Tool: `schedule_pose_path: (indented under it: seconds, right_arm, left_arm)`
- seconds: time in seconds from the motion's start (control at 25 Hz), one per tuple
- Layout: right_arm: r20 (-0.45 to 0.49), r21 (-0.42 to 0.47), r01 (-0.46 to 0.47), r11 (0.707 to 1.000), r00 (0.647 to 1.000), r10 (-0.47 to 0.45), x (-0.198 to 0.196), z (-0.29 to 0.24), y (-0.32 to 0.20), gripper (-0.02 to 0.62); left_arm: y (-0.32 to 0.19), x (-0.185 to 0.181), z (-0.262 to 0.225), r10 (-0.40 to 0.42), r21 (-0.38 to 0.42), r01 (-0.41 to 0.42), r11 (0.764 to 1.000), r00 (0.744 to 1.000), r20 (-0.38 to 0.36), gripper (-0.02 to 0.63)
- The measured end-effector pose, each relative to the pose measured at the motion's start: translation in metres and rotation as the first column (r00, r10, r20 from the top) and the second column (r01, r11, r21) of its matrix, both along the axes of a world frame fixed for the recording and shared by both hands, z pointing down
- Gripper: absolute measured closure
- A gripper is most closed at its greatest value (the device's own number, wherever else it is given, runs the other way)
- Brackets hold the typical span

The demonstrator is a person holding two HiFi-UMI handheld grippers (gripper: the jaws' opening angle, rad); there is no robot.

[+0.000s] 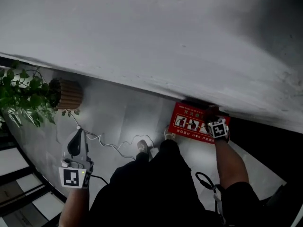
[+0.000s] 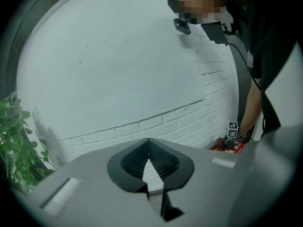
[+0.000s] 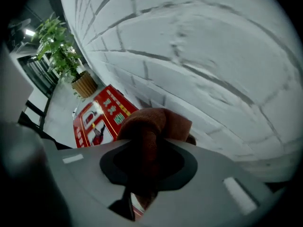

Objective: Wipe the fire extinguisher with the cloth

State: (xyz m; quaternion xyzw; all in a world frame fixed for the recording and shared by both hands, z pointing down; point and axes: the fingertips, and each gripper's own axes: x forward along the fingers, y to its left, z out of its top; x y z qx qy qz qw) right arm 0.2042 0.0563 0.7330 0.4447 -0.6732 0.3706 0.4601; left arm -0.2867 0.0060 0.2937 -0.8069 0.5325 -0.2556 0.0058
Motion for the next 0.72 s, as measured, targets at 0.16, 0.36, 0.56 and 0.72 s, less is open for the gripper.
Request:
schedule_pose_path:
  seconds: [0.16,0.36,0.56,0.72]
  right_arm:
    - [-0.128,-0.106,-0.088,0.991,0.989,0.074,0.088,0.001,0.049,0.517]
    - [-0.099,-0.177,-0.233,0.956,0.971,0.218,0.107,-0.003,0.066,0.517]
    - [-0.097,0.09,0.278,0.957,0.958,-0.269,-0.029,-0.011,0.016,0.517]
    - [0.017,0.137,0.504,0.853,0.86,-0.51,-0.185,-0.005,-0.02,0.517]
  left_arm:
    - [-0.002,0.007,0.008,0.017,-0.015,-0.017,1.0,1.0,-0.022,0.607]
    - [0.01,-0.01,0.012,-0.022,-0.021,0.021,1.0,1.0,-0.022,0.607]
    - [0.029,-0.041,-0.002,-0.124,0.009,0.124,0.992,0.992,-0.023,0.607]
    - [0.044,-0.063,-0.014,-0.175,0.017,0.175,0.984,0.984,0.039,0.607]
